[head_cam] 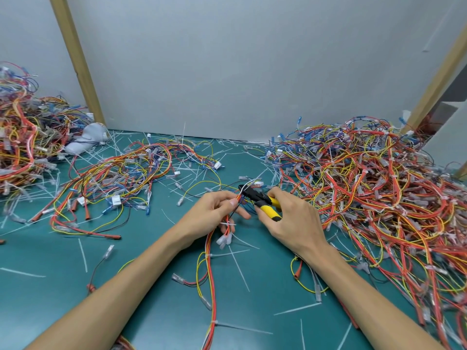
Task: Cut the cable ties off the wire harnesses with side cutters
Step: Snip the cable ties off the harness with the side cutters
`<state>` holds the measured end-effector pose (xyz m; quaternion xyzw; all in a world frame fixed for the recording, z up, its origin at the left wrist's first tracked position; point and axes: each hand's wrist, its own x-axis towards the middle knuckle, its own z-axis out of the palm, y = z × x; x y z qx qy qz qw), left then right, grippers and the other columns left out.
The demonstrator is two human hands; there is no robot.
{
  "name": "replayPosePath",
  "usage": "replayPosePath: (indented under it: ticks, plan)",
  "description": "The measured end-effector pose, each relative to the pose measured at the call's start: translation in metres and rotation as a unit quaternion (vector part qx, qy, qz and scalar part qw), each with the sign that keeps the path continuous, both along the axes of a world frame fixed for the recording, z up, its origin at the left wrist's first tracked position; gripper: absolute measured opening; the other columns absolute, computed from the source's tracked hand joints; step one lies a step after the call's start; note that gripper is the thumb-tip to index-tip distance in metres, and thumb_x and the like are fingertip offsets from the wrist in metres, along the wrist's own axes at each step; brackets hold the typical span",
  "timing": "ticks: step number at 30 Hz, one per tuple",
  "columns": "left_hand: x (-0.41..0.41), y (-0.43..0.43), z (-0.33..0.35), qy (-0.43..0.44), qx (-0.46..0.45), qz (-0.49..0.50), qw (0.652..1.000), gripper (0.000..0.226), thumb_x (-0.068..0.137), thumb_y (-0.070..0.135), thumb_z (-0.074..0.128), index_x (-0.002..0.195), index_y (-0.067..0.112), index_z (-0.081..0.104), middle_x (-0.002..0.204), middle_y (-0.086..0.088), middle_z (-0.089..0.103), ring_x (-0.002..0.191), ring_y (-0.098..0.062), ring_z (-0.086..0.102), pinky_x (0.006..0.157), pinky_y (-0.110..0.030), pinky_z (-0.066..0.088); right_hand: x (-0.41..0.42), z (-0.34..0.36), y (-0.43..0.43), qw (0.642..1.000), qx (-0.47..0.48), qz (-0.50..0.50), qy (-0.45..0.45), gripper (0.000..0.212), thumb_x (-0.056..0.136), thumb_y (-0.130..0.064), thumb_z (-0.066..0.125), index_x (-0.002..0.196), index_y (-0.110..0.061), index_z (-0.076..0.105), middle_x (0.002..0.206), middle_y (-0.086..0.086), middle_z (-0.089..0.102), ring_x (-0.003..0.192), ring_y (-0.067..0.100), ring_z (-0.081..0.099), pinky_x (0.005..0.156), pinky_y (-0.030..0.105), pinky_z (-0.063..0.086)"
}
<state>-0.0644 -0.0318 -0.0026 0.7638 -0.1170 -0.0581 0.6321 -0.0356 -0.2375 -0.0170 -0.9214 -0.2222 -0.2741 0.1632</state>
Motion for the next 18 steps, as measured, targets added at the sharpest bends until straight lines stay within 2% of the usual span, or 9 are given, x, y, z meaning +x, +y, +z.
replayPosePath:
  ticks: [7, 11, 18]
  plan:
    - [-0.0005, -0.0010, 0.0014, -0.002, 0.004, 0.003, 1.000, 0.019, 0.104, 0.013, 0.039, 0.108, 0.006, 0.056, 0.091, -0.003, 0.074, 0.049, -0.012, 0.057, 0.051, -0.023, 0.046, 0.0005, -0.0027, -0.0003, 1.000, 0.000, -0.008, -0.010, 0.037, 0.082, -0.062, 0.047, 0.093, -0.027, 0.053, 0.075, -0.008, 0.059, 0.069, 0.017, 0.057, 0.052, 0.027, 0.033]
    - [-0.0008, -0.0008, 0.0019, -0.001, 0.007, 0.005, 1.000, 0.018, 0.104, 0.013, 0.039, 0.107, 0.006, 0.055, 0.093, -0.005, 0.075, 0.050, -0.013, 0.058, 0.051, -0.023, 0.046, -0.0001, -0.0029, -0.0002, 1.000, 0.010, -0.009, -0.021, 0.040, 0.082, -0.061, 0.049, 0.098, -0.025, 0.055, 0.083, -0.010, 0.058, 0.076, 0.015, 0.056, 0.060, 0.024, 0.035]
    - [-0.0004, -0.0033, 0.0024, -0.007, 0.012, 0.005, 1.000, 0.017, 0.104, 0.013, 0.039, 0.104, 0.009, 0.056, 0.096, -0.009, 0.074, 0.050, -0.013, 0.057, 0.048, -0.021, 0.046, 0.0002, -0.0019, 0.0015, 1.000, 0.011, -0.003, -0.005, 0.041, 0.084, -0.053, 0.061, 0.109, -0.020, 0.058, 0.096, -0.004, 0.062, 0.090, 0.018, 0.056, 0.077, 0.032, 0.047]
